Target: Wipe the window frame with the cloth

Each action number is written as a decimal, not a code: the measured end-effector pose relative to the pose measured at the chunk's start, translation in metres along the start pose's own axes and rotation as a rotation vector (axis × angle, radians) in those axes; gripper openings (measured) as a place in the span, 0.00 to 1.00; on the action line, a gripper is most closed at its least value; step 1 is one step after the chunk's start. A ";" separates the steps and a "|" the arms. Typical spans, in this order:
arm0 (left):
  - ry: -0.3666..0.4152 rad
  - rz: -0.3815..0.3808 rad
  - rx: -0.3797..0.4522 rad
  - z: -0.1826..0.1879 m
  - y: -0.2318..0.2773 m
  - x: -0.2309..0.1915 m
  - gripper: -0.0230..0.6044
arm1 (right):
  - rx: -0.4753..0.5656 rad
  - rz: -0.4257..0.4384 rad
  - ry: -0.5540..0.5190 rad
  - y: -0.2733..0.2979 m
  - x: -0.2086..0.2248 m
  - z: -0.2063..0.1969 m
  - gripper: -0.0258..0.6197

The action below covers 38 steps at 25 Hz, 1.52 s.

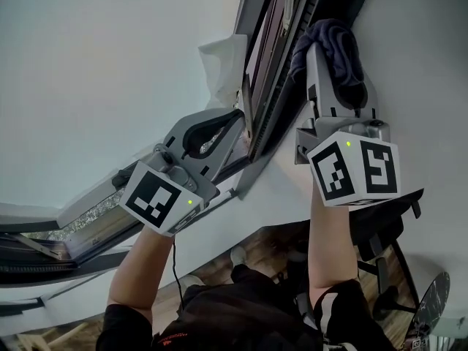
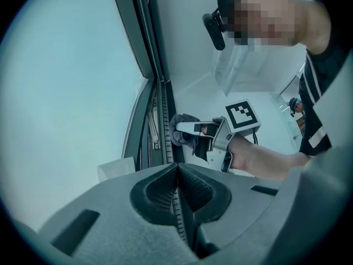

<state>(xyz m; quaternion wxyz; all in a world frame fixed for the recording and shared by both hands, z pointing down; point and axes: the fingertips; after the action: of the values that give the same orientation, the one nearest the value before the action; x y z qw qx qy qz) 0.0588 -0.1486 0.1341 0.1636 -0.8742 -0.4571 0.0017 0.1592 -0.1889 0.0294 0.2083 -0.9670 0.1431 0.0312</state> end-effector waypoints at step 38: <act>-0.137 0.018 -0.124 -0.091 -0.020 0.021 0.07 | -0.165 -0.007 0.104 -0.042 -0.005 -0.122 0.20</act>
<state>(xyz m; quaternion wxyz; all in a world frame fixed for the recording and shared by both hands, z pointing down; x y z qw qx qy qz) 0.0687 -0.1473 0.2292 0.0776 -0.8846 -0.4586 0.0347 0.1661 -0.2014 0.1573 0.1201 -0.9818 0.1471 -0.0082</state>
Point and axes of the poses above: the fingertips, and each gripper's own axes: y forward along the fingers, x to its right, z out of its top, and after that the axes turned 2 degrees about x, right-handed
